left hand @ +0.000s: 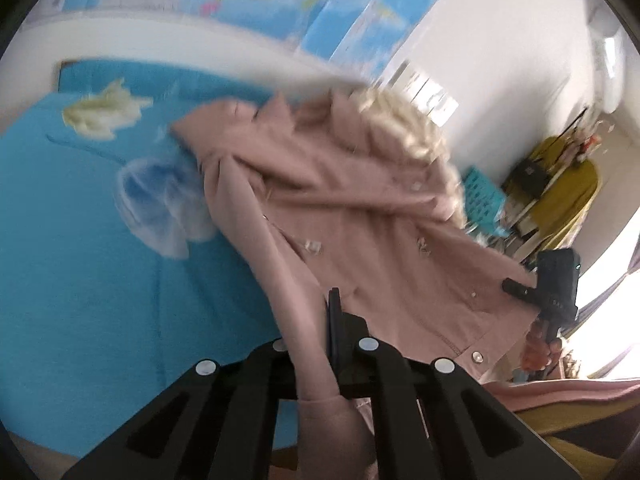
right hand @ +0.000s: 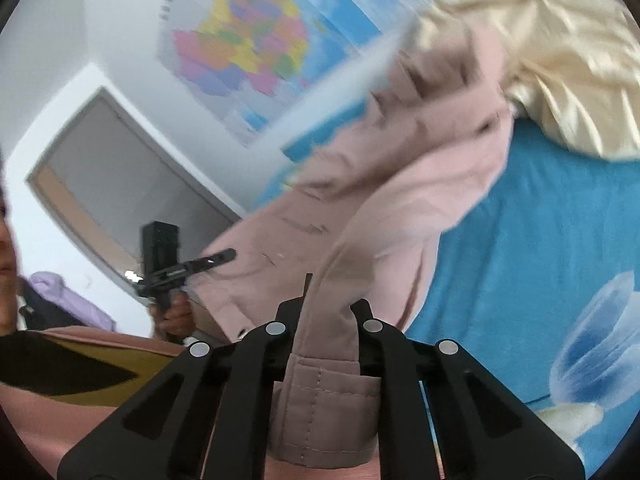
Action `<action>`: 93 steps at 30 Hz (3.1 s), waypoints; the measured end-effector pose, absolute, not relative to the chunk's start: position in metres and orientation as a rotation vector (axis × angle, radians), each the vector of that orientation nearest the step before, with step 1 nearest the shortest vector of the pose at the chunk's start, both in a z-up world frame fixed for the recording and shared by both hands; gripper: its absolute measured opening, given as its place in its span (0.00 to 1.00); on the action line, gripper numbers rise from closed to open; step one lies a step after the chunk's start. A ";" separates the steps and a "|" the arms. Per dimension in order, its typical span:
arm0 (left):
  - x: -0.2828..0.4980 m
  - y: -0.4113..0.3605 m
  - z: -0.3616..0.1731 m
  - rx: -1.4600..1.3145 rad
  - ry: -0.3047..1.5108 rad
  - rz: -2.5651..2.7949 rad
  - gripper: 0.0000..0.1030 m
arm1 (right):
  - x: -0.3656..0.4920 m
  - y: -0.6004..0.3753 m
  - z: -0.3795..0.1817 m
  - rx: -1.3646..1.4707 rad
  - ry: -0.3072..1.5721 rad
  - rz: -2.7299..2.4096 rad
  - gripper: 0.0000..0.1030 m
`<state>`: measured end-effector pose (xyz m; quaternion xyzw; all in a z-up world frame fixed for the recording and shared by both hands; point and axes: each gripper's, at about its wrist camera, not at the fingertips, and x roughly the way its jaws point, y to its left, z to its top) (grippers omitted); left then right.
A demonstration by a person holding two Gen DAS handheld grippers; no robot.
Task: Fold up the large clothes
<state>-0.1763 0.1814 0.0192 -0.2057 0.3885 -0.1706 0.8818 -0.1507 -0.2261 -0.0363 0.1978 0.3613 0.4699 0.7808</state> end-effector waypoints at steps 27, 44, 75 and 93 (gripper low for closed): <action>-0.188 0.178 -0.044 -0.418 1.052 -0.410 0.04 | -0.171 -0.211 -0.111 0.385 1.055 0.983 0.18; -0.170 0.209 0.027 -0.546 0.857 -0.404 0.03 | -0.131 -0.230 -0.028 0.539 0.779 0.992 0.05; 0.002 0.241 0.095 -0.458 0.964 -0.307 0.03 | 0.036 -0.203 0.034 0.655 0.798 0.845 0.07; 0.097 0.253 0.049 -0.476 1.127 -0.185 0.03 | 0.122 -0.200 -0.007 0.716 0.933 0.663 0.08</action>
